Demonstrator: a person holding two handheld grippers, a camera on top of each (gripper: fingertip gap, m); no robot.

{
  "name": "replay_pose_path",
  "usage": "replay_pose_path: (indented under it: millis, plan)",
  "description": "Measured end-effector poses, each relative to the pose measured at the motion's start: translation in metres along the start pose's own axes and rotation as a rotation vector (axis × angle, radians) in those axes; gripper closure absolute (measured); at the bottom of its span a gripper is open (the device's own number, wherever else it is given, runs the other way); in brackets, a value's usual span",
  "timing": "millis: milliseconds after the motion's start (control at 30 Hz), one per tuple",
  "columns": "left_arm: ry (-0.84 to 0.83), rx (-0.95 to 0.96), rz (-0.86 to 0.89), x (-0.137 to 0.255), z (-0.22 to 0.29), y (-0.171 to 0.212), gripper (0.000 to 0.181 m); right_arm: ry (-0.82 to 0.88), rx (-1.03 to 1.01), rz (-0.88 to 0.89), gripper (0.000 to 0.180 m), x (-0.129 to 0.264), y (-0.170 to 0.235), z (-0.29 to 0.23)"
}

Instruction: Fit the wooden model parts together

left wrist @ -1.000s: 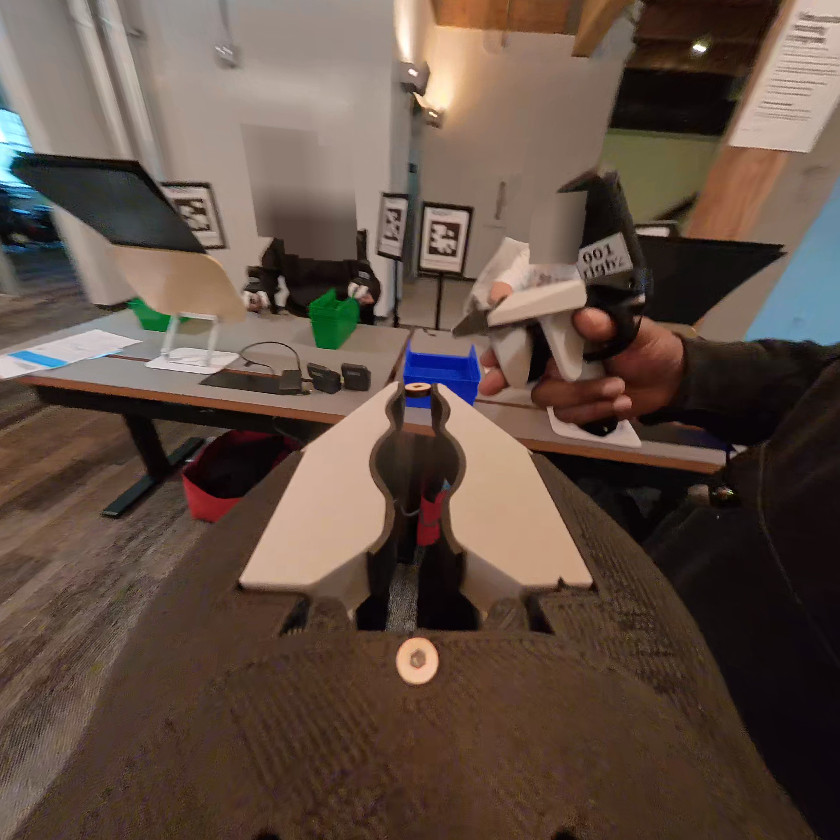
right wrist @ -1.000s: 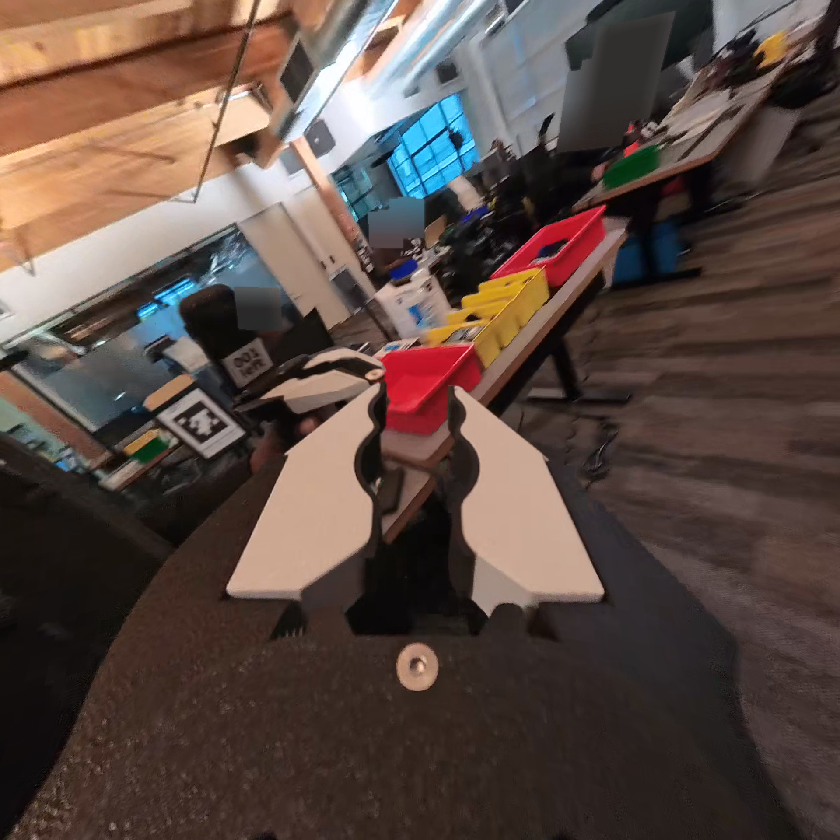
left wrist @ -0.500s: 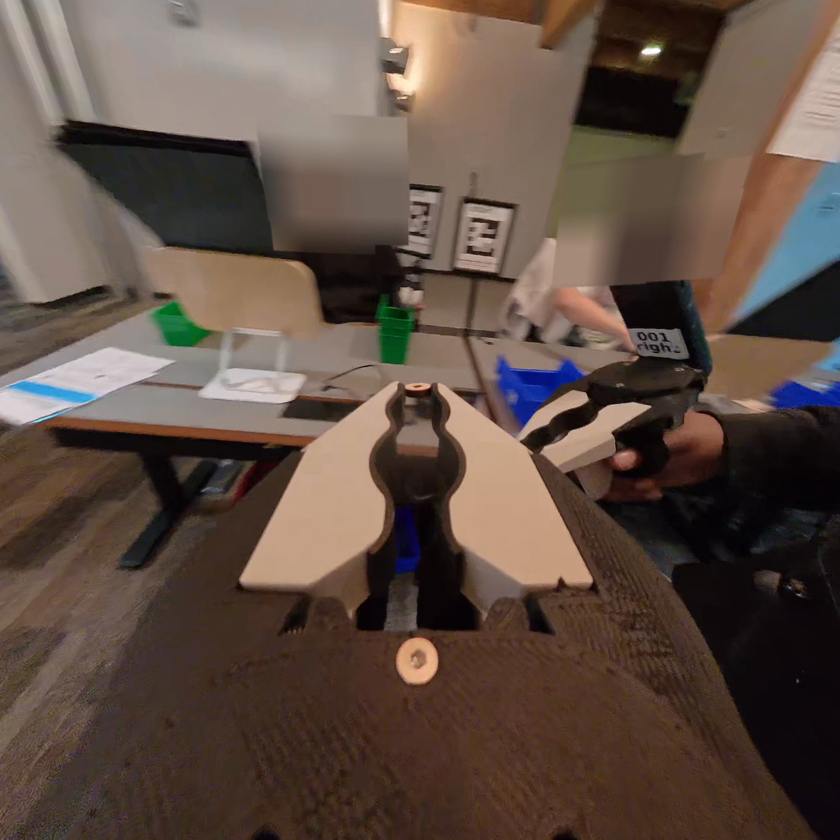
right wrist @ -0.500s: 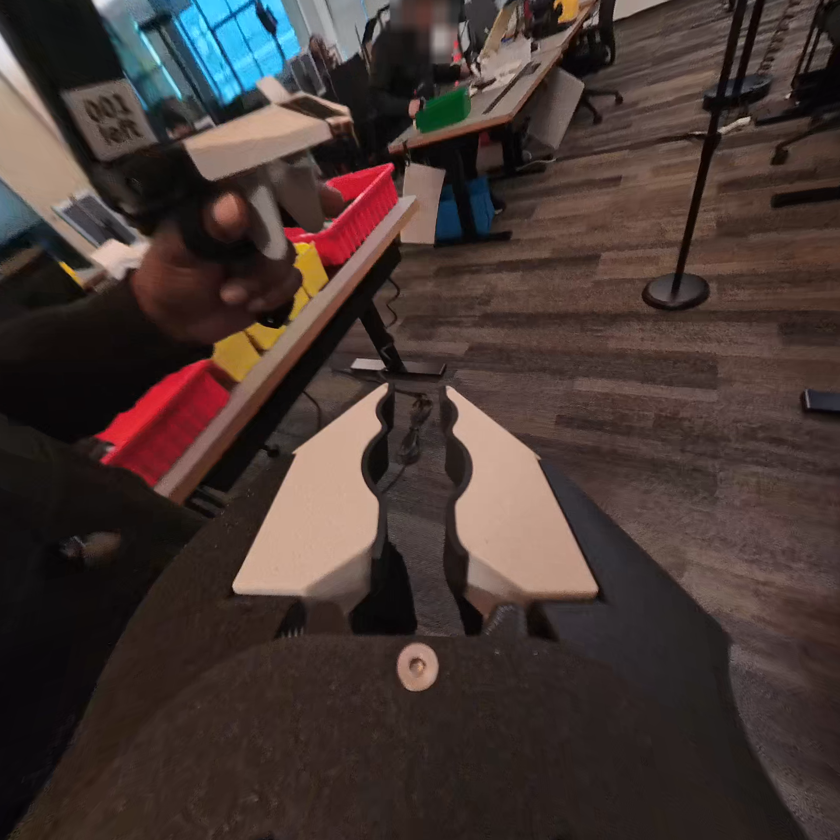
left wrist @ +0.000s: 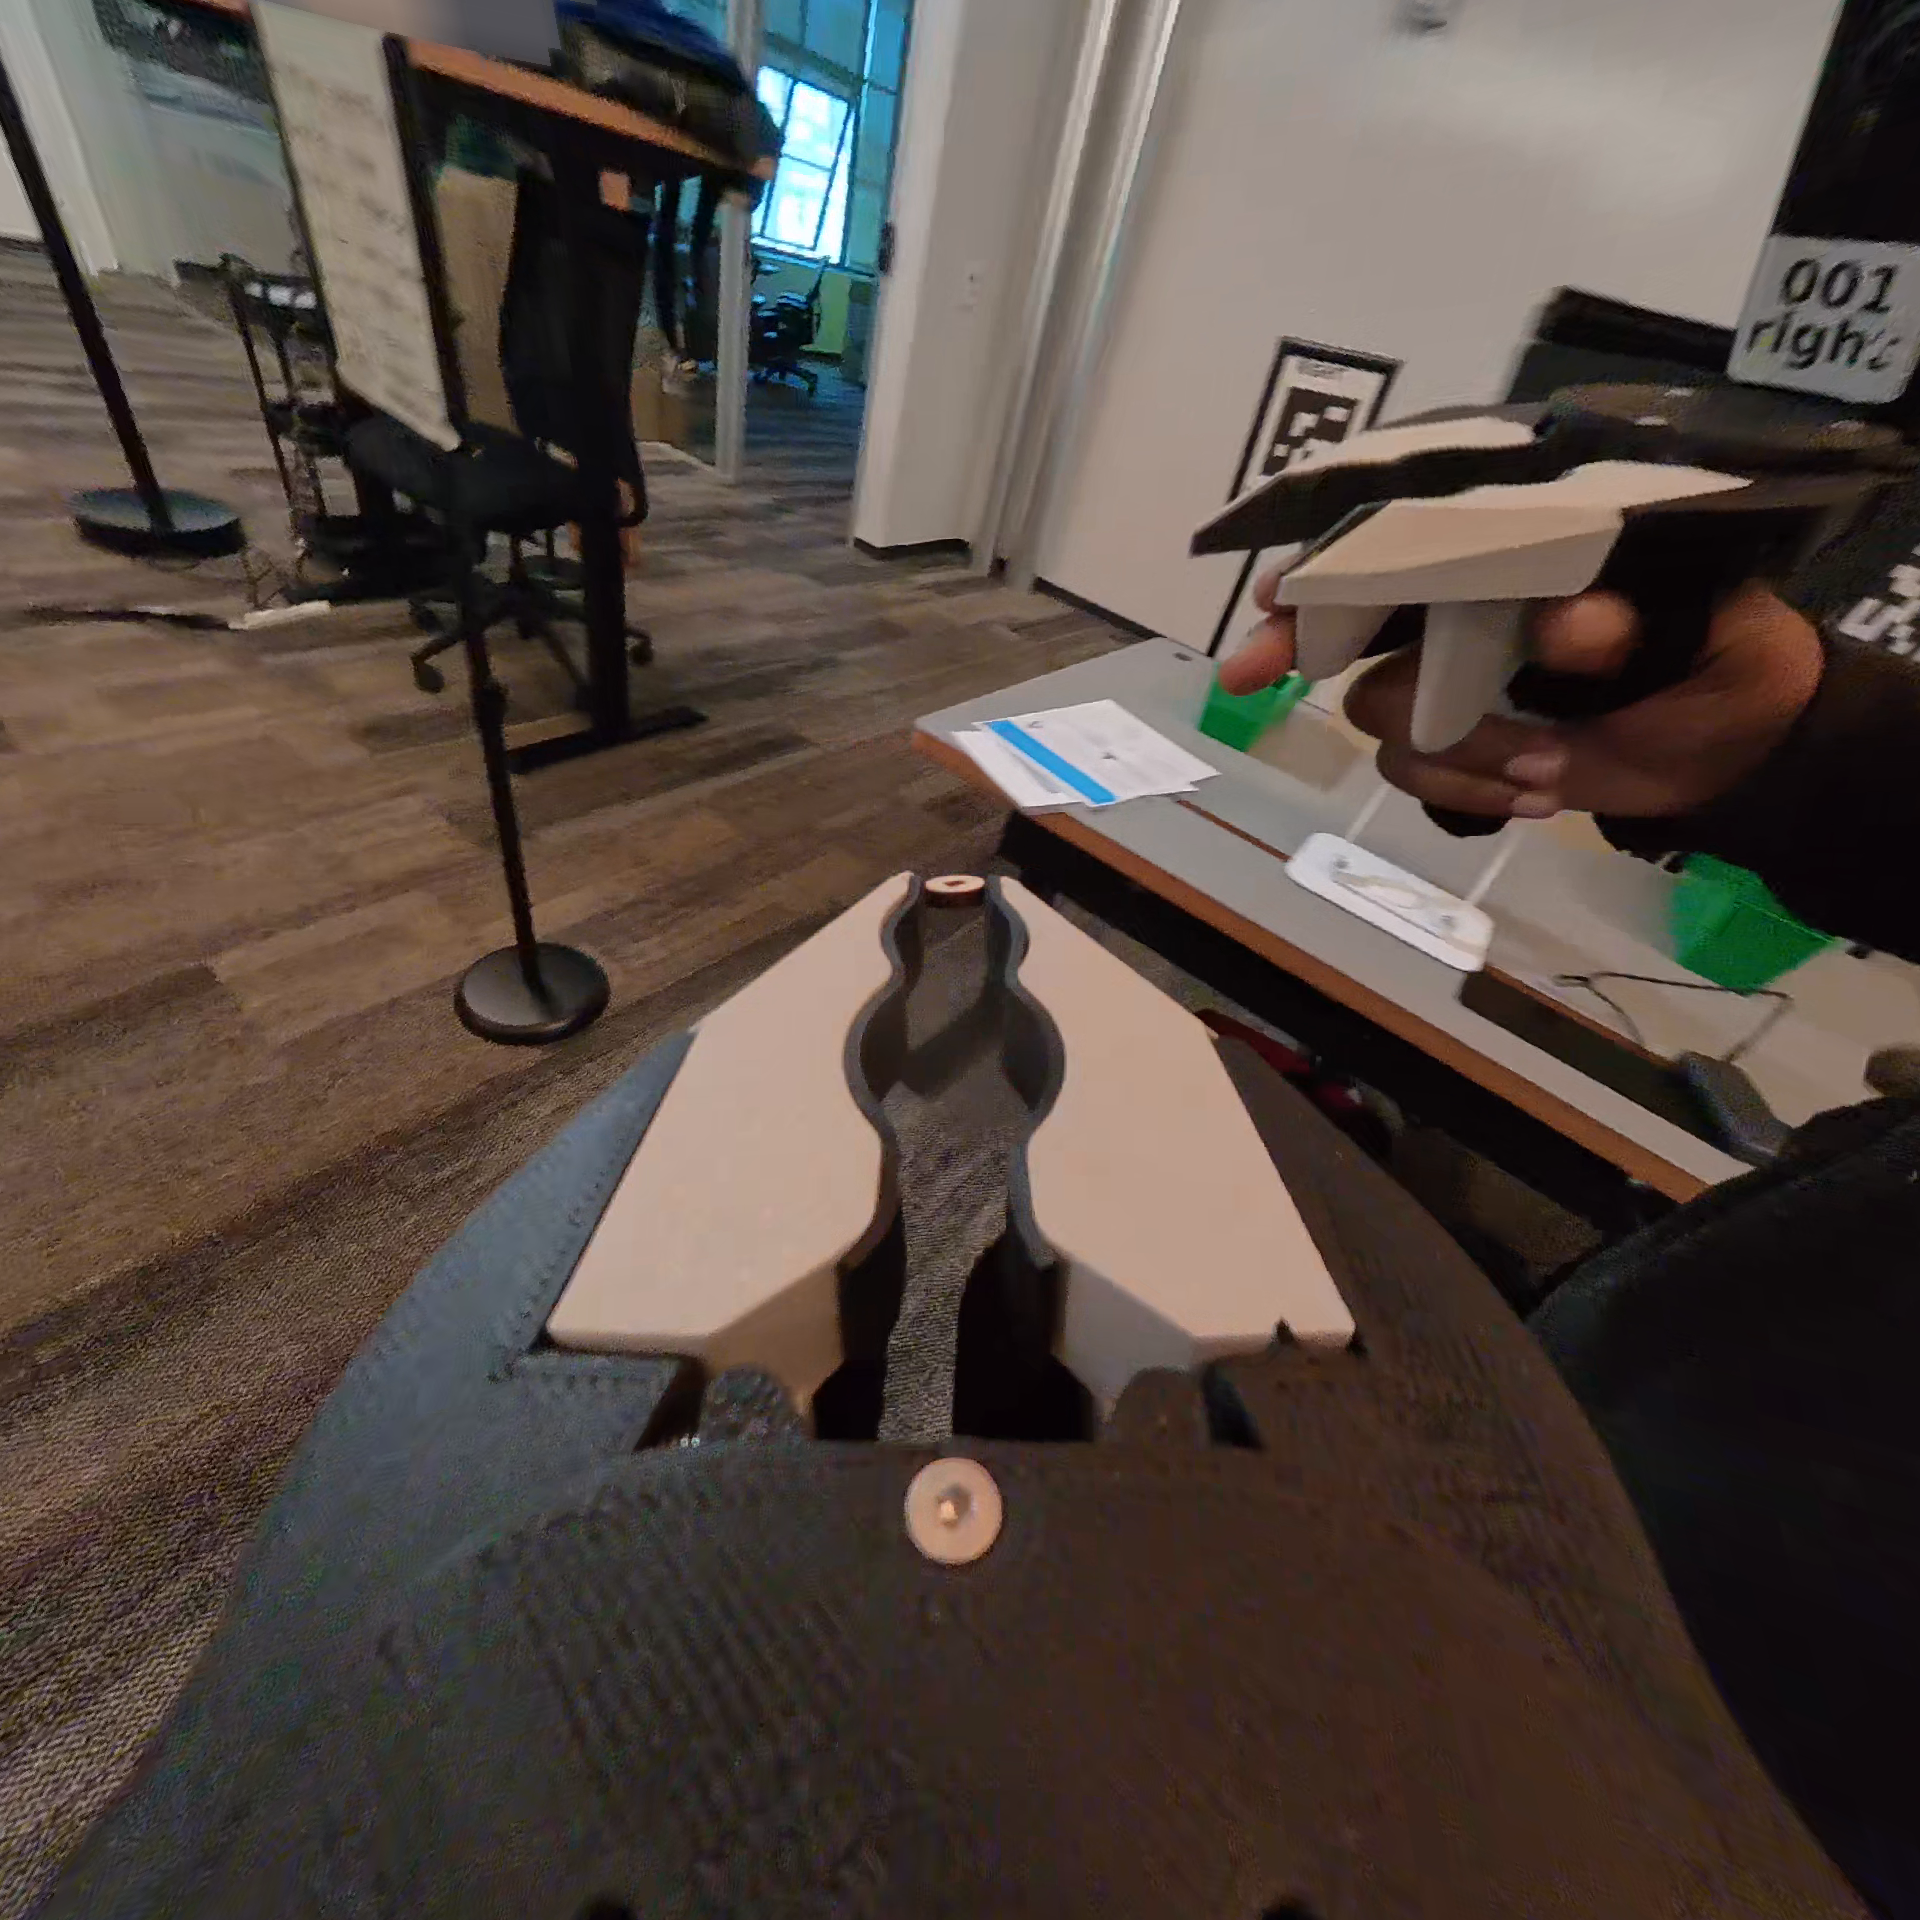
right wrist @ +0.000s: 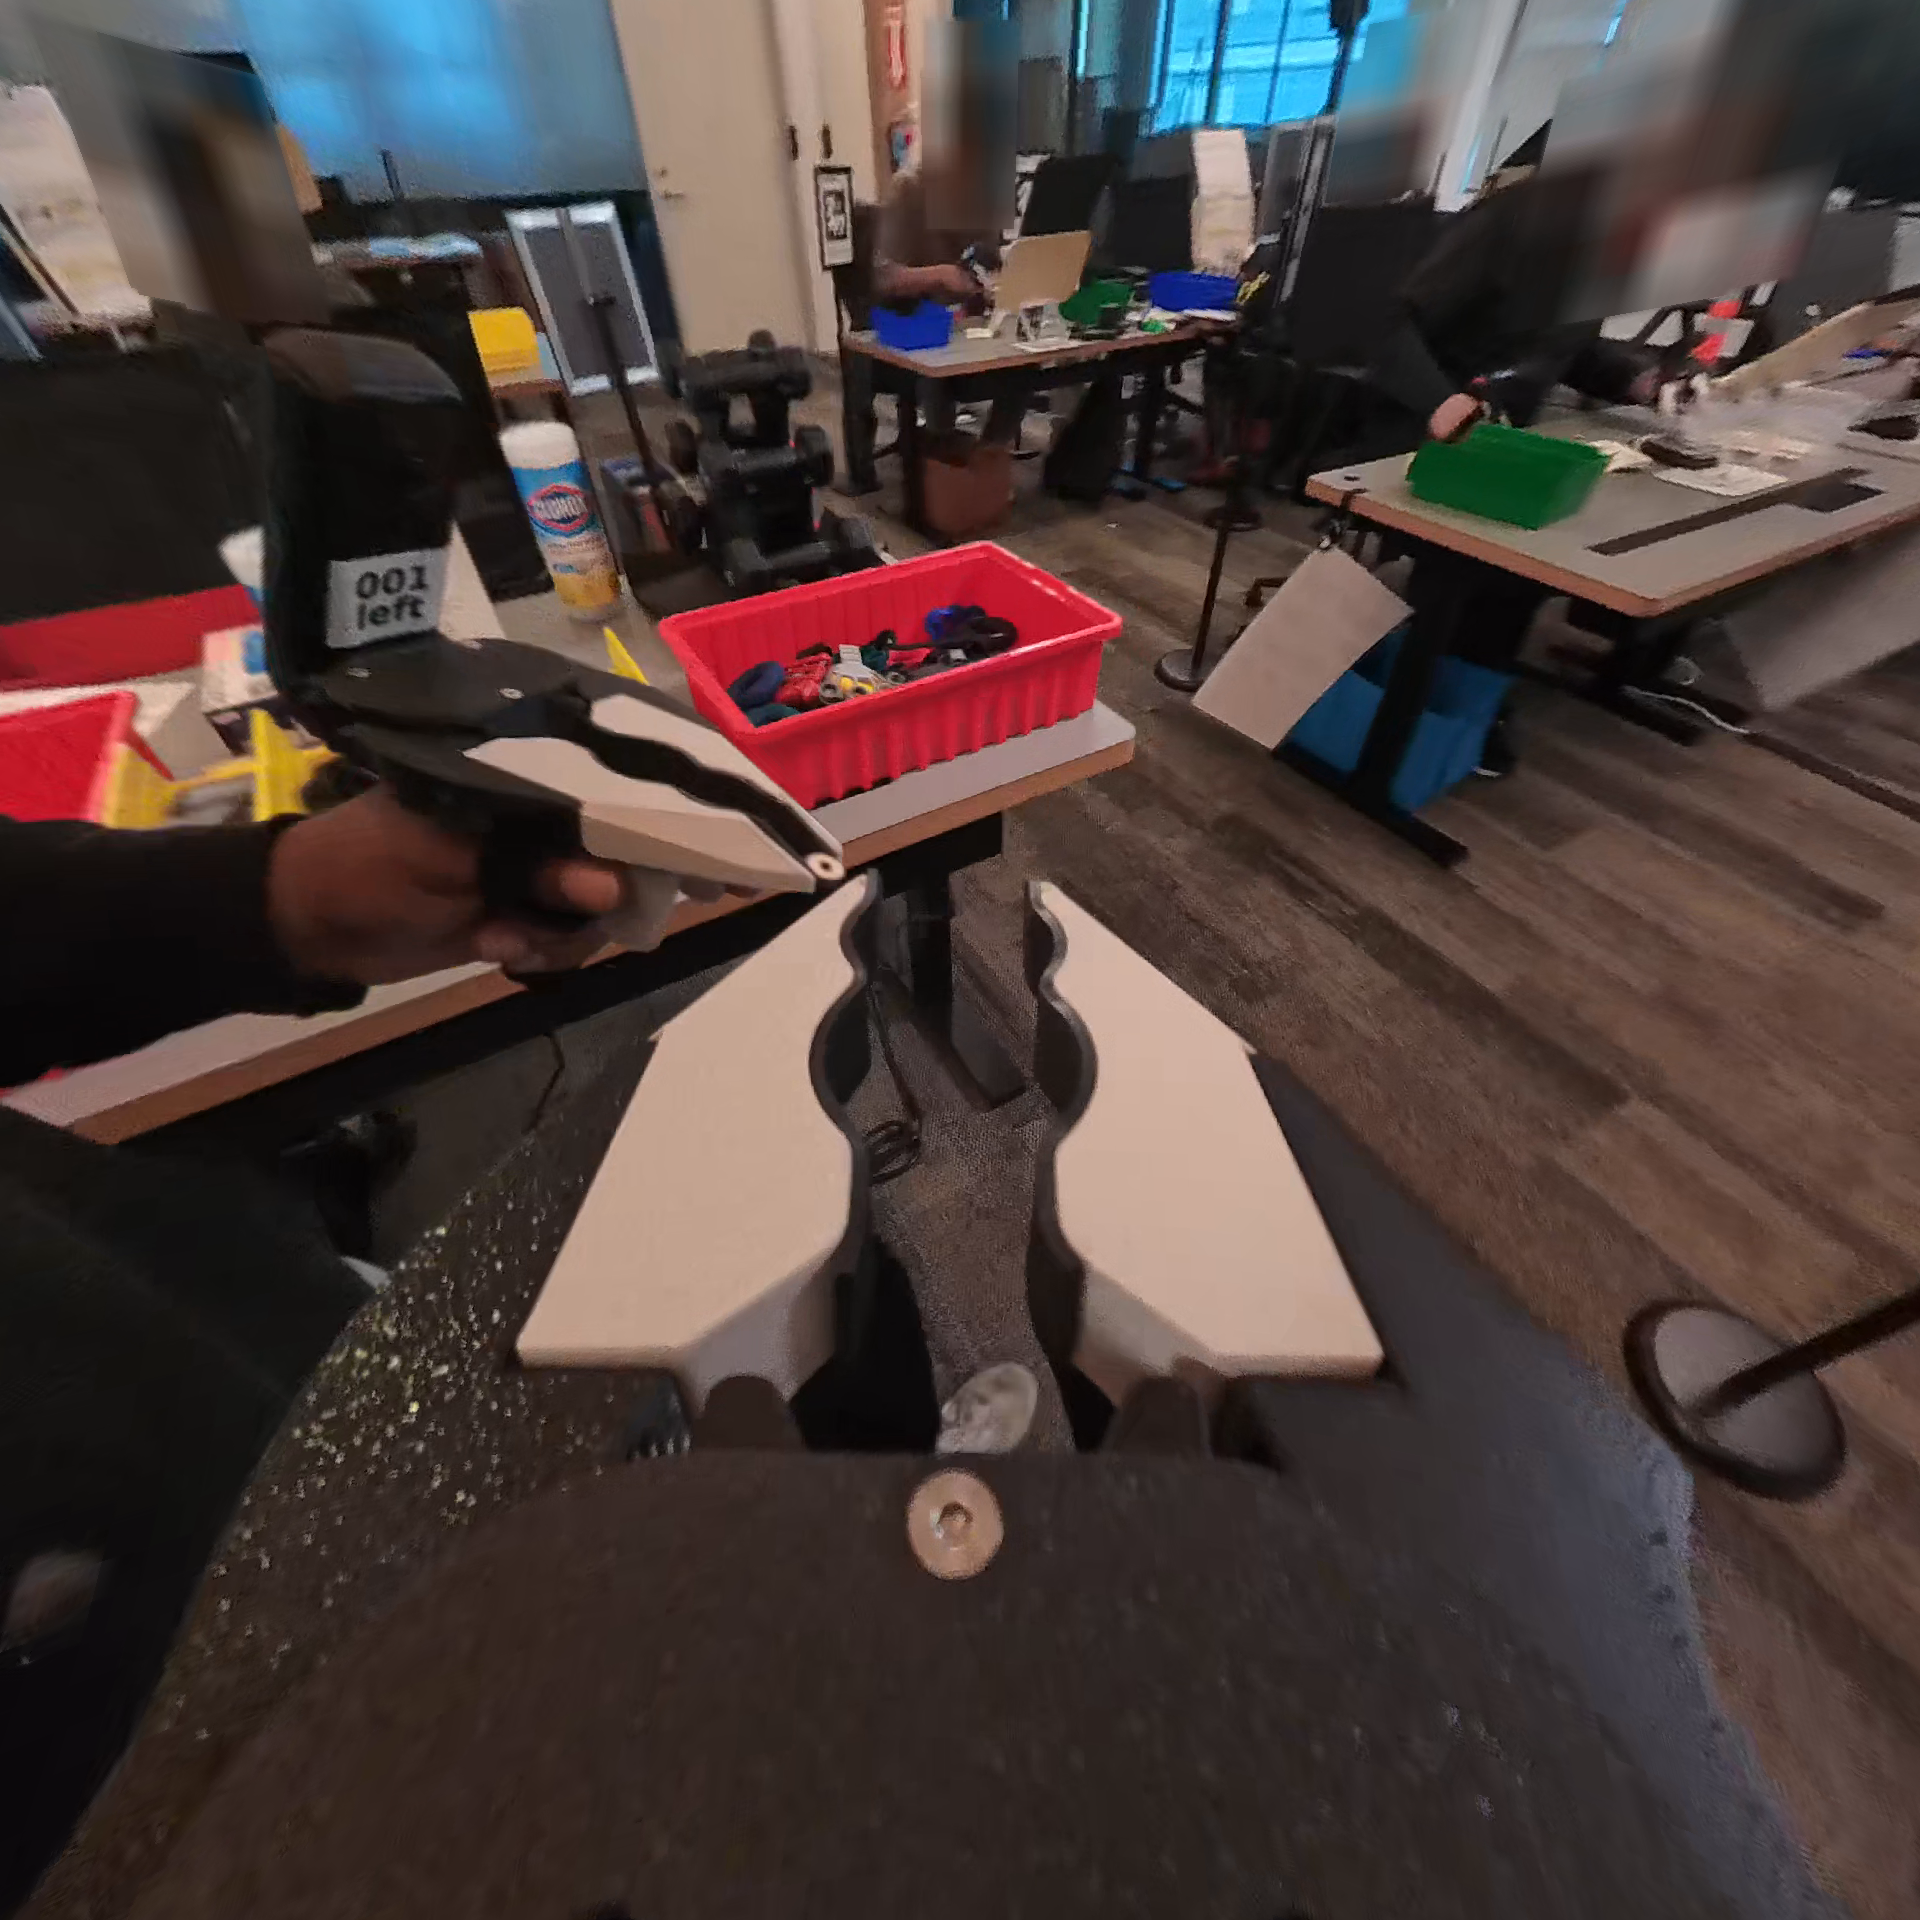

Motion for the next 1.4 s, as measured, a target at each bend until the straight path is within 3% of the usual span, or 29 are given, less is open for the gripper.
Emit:
replay_pose_path:
  millis: [167,333,467,533,633,733,833,1000,1133,1300,1400]
  plan:
    - [0.008,0.092,0.014,-0.031,-0.184,-0.015,0.171,-0.006,-0.076,-0.095,0.154,-0.137,0.007,0.068]
    - [0.049,-0.075,0.011,-0.056,-0.345,-0.137,0.171,0.007,-0.127,-0.088,0.153,-0.269,-0.034,0.139]
    - [-0.029,-0.187,0.073,-0.044,-0.449,-0.220,0.171,-0.055,-0.157,-0.072,0.153,-0.375,-0.062,0.196]
    - [-0.098,-0.176,0.084,-0.032,-0.501,-0.223,0.171,-0.124,-0.171,-0.082,0.152,-0.432,-0.066,0.218]
    - [-0.234,-0.091,0.074,-0.007,-0.587,-0.193,0.171,-0.230,-0.126,-0.122,0.153,-0.523,-0.058,0.251]
    - [-0.426,0.015,0.113,0.034,-0.659,-0.167,0.171,-0.361,-0.030,-0.179,0.153,-0.624,-0.055,0.280]
    - [-0.672,0.062,0.166,0.089,-0.716,-0.174,0.171,-0.537,0.098,-0.184,0.153,-0.734,-0.079,0.296]
    - [-1.039,0.056,0.295,0.181,-0.760,-0.210,0.171,-0.927,0.274,-0.180,0.153,-0.907,-0.152,0.266]
    - [-1.262,0.117,0.368,0.241,-0.791,-0.193,0.171,-1.157,0.393,-0.125,0.152,-1.018,-0.199,0.206]
    - [-1.402,0.198,0.465,0.331,-0.873,-0.148,0.171,-1.257,0.454,-0.042,0.151,-1.137,-0.216,0.110]
    - [-1.389,0.180,0.519,0.415,-0.938,-0.156,0.171,-1.243,0.496,-0.063,0.151,-1.205,-0.219,0.051]
Point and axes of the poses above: each gripper's, where its closed fingertips meet, x back along the fingers, y out of its underside, z = x × y across the jaws, the point moved 6 cm from there along x, back along the fingers, and after that the axes turned 15 degrees about y, right-handed, at the moved point
